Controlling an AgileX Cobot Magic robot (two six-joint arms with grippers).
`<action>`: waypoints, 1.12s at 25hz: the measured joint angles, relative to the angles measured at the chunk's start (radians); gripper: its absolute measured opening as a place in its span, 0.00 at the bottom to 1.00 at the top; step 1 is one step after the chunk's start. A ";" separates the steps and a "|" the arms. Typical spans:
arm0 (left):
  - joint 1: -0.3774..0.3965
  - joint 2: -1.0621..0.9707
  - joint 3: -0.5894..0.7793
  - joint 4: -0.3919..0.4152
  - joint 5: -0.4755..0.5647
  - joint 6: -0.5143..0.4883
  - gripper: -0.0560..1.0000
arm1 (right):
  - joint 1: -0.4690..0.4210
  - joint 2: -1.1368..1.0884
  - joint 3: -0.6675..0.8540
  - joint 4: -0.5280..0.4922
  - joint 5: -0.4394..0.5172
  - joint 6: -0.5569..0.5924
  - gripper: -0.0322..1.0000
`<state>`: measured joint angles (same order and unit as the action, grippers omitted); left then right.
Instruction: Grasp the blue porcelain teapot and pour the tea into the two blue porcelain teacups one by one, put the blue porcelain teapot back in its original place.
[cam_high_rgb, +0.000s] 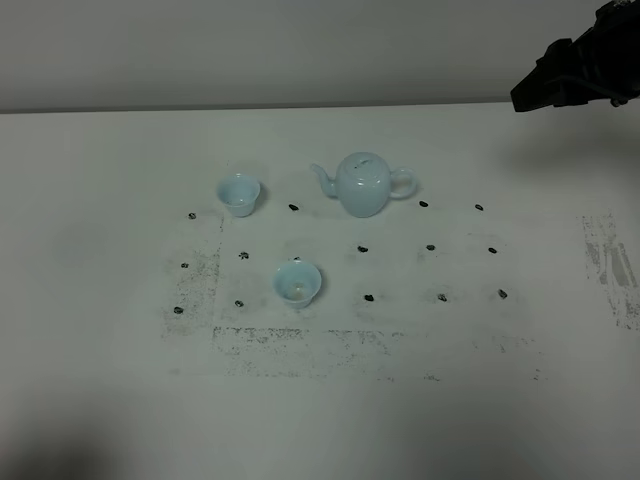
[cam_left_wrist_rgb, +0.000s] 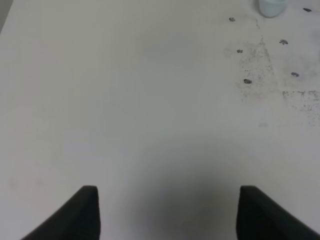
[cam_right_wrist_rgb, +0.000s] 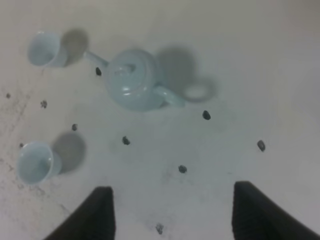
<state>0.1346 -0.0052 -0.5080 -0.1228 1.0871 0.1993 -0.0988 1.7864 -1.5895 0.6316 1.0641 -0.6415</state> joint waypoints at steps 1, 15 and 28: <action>0.000 0.000 0.000 0.000 0.000 0.000 0.58 | 0.002 0.000 0.000 0.005 -0.007 -0.015 0.55; 0.000 0.000 0.000 0.000 0.000 0.003 0.58 | 0.198 0.027 0.000 -0.037 -0.316 -0.131 0.55; 0.000 0.000 0.000 0.000 0.000 0.003 0.58 | 0.258 0.231 0.000 -0.285 -0.654 -0.061 0.55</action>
<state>0.1346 -0.0052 -0.5080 -0.1228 1.0871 0.2018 0.1591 2.0178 -1.5895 0.3465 0.4098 -0.7022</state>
